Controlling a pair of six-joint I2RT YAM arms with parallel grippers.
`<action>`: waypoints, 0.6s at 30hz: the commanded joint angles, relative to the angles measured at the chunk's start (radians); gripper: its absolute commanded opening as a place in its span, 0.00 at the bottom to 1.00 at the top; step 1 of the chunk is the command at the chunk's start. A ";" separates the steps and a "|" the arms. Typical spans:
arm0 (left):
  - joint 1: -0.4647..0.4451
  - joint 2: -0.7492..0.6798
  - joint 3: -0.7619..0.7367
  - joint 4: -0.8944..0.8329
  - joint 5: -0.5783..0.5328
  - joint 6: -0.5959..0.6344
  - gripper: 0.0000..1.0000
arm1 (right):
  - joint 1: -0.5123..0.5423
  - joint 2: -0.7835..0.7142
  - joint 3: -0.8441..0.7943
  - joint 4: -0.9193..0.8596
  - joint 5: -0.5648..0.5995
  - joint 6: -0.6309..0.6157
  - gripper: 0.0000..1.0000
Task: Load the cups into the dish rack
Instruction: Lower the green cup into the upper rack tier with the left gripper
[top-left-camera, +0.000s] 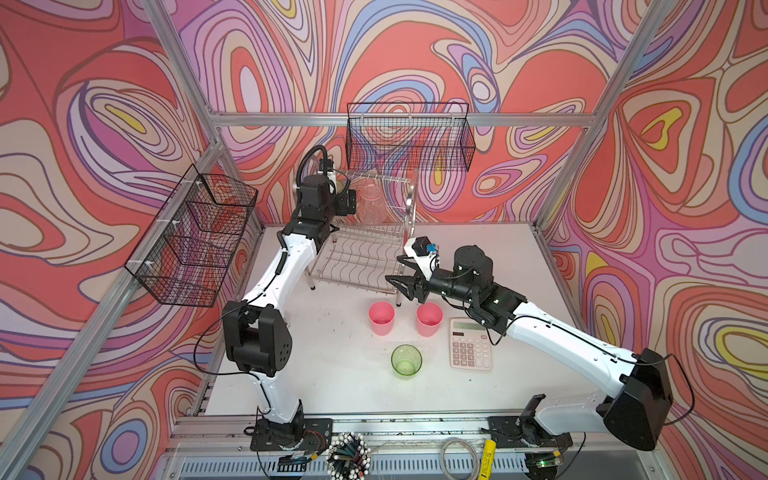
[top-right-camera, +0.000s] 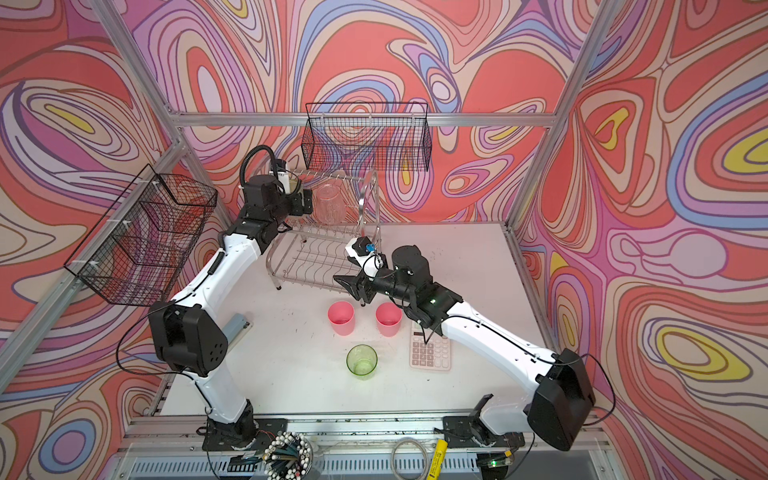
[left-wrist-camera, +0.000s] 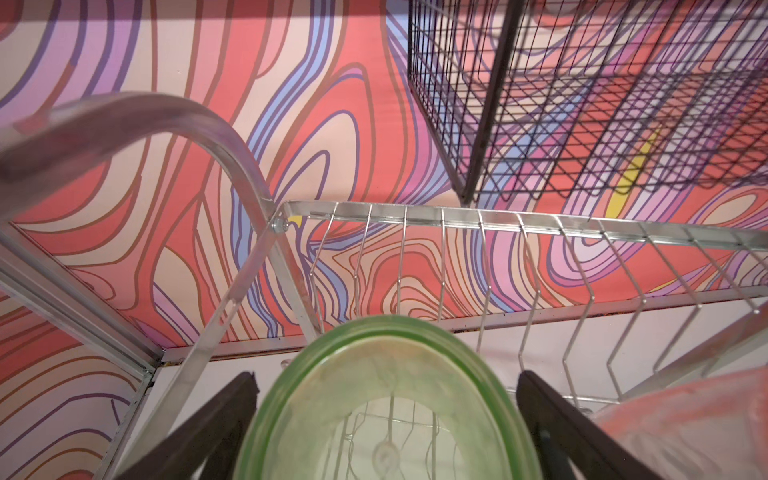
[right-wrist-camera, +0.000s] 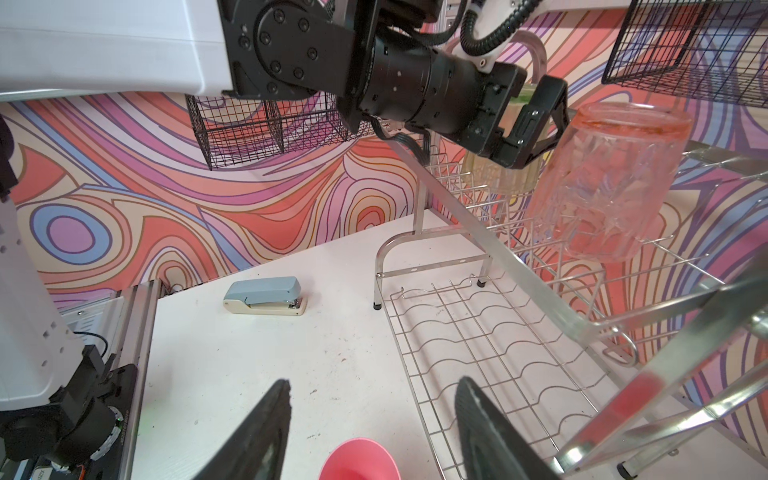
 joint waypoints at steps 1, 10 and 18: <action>-0.001 -0.037 0.003 0.023 -0.011 0.034 1.00 | 0.003 -0.025 -0.013 0.030 0.010 -0.004 0.66; -0.002 -0.085 0.005 0.015 -0.032 0.031 1.00 | 0.004 -0.047 -0.037 0.050 0.015 0.011 0.67; -0.002 -0.156 -0.004 -0.003 -0.025 0.013 1.00 | 0.004 -0.065 -0.043 0.047 0.025 0.021 0.68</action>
